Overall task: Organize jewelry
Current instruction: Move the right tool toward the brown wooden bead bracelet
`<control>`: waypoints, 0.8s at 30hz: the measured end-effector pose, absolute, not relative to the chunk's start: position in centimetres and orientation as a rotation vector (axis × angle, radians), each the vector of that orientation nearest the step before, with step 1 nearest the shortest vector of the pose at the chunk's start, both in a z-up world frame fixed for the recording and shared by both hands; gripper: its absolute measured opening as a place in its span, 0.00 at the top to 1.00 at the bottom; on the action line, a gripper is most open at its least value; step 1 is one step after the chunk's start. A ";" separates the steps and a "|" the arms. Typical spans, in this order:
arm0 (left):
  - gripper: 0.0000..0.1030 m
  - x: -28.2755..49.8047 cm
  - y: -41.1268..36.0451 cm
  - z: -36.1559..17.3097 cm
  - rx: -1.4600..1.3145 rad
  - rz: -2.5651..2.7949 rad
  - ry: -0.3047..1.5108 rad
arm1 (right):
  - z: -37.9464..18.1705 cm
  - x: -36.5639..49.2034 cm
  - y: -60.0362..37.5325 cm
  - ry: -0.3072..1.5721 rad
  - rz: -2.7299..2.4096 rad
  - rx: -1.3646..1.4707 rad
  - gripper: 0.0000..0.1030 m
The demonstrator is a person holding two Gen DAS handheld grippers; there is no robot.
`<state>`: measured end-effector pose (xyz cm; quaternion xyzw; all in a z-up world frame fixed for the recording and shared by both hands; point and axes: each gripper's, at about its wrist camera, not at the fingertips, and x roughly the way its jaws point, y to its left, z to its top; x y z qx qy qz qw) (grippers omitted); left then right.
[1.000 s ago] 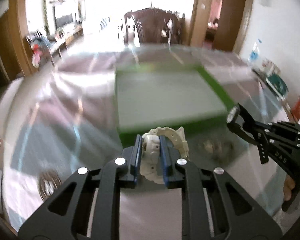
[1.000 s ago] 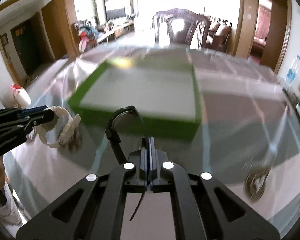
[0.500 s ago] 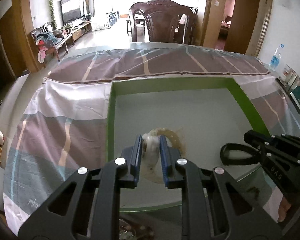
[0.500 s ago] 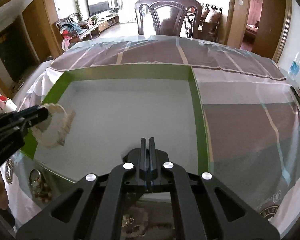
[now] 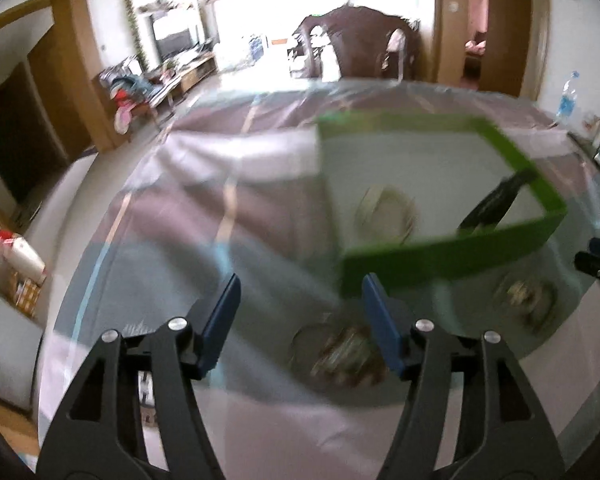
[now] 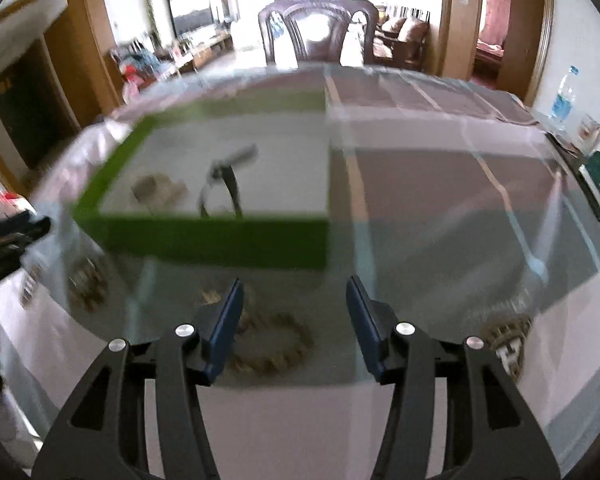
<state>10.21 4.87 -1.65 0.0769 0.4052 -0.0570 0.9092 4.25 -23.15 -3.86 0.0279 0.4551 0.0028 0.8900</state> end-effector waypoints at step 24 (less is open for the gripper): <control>0.20 5.2 3.1 -6.0 0.140 -0.156 0.890 | -8.3 0.1 -15.8 1.084 0.133 -0.079 0.48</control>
